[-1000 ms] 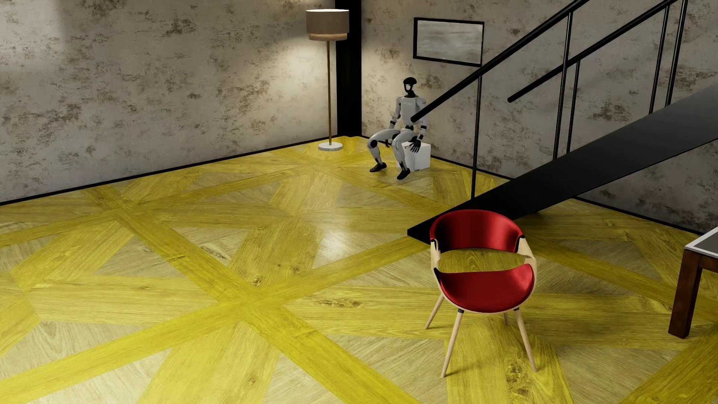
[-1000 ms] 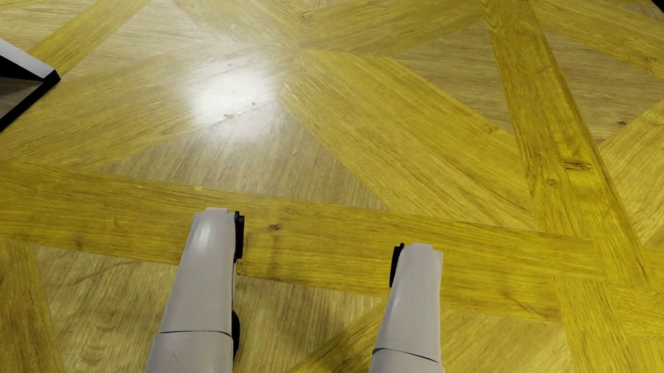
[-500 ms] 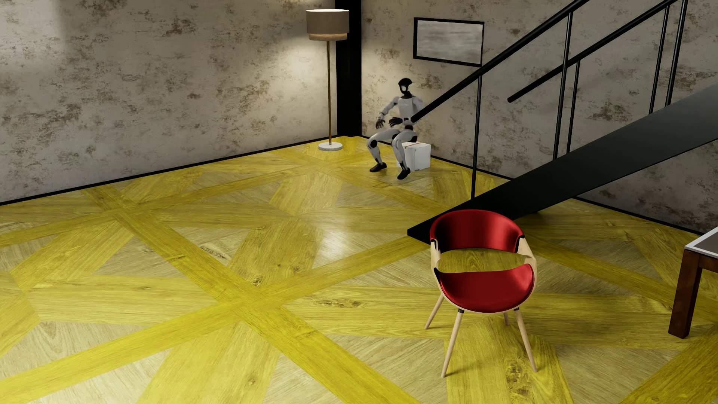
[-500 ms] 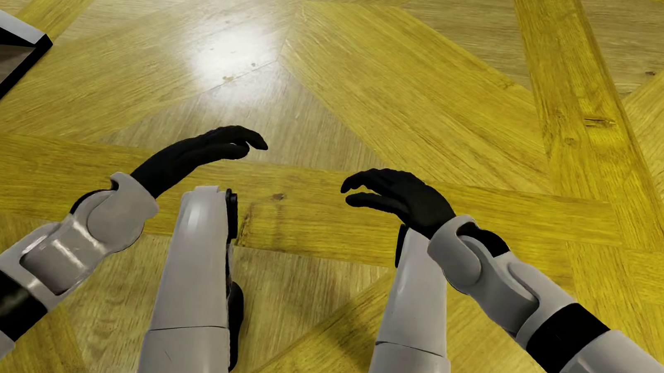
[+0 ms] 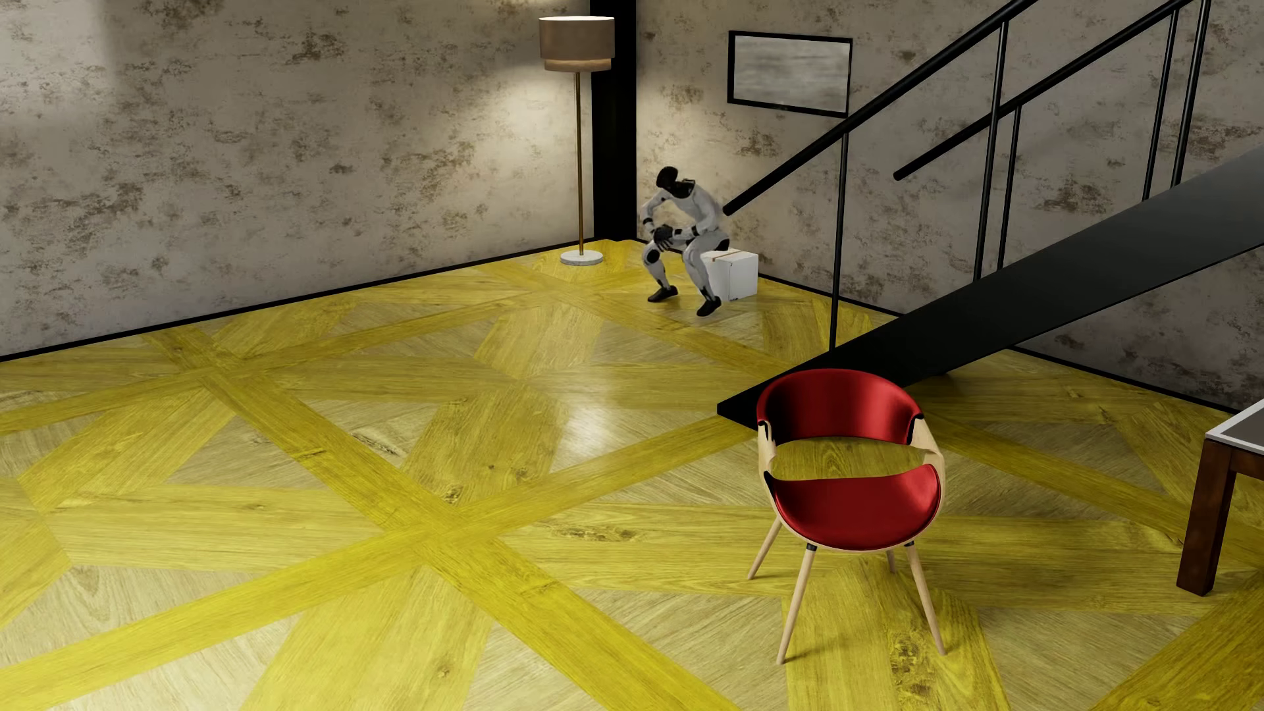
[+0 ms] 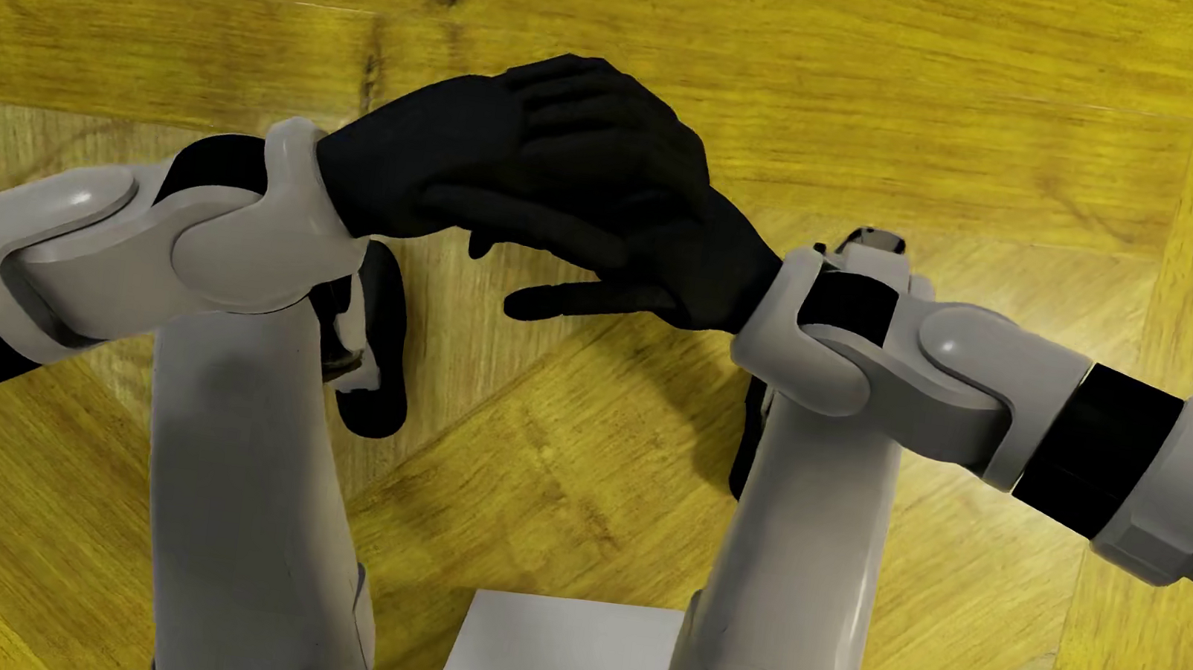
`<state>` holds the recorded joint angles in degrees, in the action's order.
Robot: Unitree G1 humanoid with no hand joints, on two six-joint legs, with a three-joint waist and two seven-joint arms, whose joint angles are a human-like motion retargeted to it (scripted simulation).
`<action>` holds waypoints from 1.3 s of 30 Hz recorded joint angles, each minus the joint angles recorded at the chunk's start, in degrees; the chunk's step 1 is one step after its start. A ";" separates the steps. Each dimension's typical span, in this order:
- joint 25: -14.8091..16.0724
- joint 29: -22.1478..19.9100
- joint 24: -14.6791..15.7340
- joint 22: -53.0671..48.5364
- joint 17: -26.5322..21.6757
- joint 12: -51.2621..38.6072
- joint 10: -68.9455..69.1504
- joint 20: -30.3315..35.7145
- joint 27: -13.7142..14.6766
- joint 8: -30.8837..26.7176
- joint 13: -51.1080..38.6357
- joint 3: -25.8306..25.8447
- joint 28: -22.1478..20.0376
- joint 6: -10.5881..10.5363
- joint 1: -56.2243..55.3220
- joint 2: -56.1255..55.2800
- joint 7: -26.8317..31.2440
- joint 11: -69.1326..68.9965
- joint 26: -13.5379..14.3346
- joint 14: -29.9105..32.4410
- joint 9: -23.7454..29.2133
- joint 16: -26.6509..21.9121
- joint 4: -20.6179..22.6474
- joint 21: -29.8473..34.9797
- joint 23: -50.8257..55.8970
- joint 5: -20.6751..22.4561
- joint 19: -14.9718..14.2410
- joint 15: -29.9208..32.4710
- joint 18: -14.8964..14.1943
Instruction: Get off of the white box
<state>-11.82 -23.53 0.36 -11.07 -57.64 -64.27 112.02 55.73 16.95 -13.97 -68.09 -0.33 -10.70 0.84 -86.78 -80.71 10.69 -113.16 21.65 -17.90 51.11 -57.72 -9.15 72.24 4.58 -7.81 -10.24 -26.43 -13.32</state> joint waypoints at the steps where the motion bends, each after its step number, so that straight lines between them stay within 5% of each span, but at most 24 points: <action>1: -0.48 0.51 -0.55 0.62 0.49 0.21 -1.39 -0.31 -0.17 0.32 0.79 0.05 0.20 0.19 0.66 0.30 -0.52 1.25 -0.18 -0.55 0.04 0.96 0.68 -0.90 -0.61 0.35 0.95 -0.25 0.45; 5: -3.07 5.58 -4.55 9.45 5.87 6.65 -11.56 -5.07 -0.68 1.91 6.48 0.08 3.99 -0.13 7.79 6.05 -2.48 11.18 -1.39 -1.35 -1.89 7.12 1.77 -5.16 -9.09 0.43 2.36 0.17 1.50; 8: -7.36 12.54 -10.79 22.84 14.88 12.02 -25.56 -8.77 -0.09 4.03 12.07 0.15 9.69 -0.45 18.07 14.96 -4.61 24.56 -2.05 0.38 -4.46 16.36 3.19 -10.17 -23.13 0.33 3.72 2.54 3.06; 12: -14.04 25.57 -20.12 47.33 30.12 19.08 -48.98 -12.48 0.95 7.89 20.08 0.08 18.22 -0.70 35.92 31.05 -7.64 47.00 -3.28 6.70 -10.45 32.07 5.03 -17.06 -46.20 0.57 5.16 9.54 5.56; 14: -14.97 33.29 -22.98 56.96 35.50 22.59 -61.17 -13.94 -0.19 10.23 25.45 0.24 24.15 -1.13 45.33 39.94 -9.13 58.36 -5.49 10.80 -14.93 38.29 5.73 -21.75 -52.88 0.56 5.60 13.07 5.91; 17: -8.11 33.20 -18.69 62.88 39.58 32.03 -79.23 -19.20 -6.85 13.17 36.90 0.94 24.78 -1.87 60.82 54.31 -11.05 74.35 -11.41 15.78 -23.05 41.39 7.26 -31.26 -57.09 1.76 7.82 17.04 7.21; 20: -1.71 32.36 -12.61 65.53 38.94 41.74 -94.33 -25.30 -9.02 16.28 48.36 0.97 23.57 -2.25 75.25 67.54 -12.75 87.70 -13.74 19.01 -31.53 40.08 8.59 -38.52 -56.16 3.82 9.89 19.53 8.63; 25: -2.23 33.85 -9.84 70.11 36.24 53.63 -108.30 -34.27 -6.32 20.87 60.73 1.65 20.41 -2.64 91.10 84.46 -15.44 103.82 -12.29 20.19 -42.34 37.96 9.05 -47.55 -56.69 5.02 9.60 21.28 8.34; 30: -1.55 28.98 -8.24 84.26 37.98 56.94 -112.17 -38.33 -11.11 22.55 62.41 2.05 16.21 -2.56 98.91 90.15 -16.84 104.28 -15.80 19.07 -47.32 41.42 9.25 -49.92 -72.84 4.75 9.46 19.09 7.91; 39: -1.51 31.01 -9.89 78.10 35.82 64.07 -112.09 -40.24 -9.80 20.68 66.97 2.30 20.72 -2.89 100.01 90.82 -15.82 104.06 -14.07 17.48 -51.30 44.76 8.96 -52.11 -68.45 4.15 9.29 18.01 8.01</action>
<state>-13.33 7.47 -9.54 67.02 -21.82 -0.20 -0.07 15.49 7.15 6.71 -1.11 1.97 10.01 -2.04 13.23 10.10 -5.13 -9.09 7.58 -0.42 -0.18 -12.95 -0.19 20.13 -63.87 -3.67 -0.95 -8.42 -5.31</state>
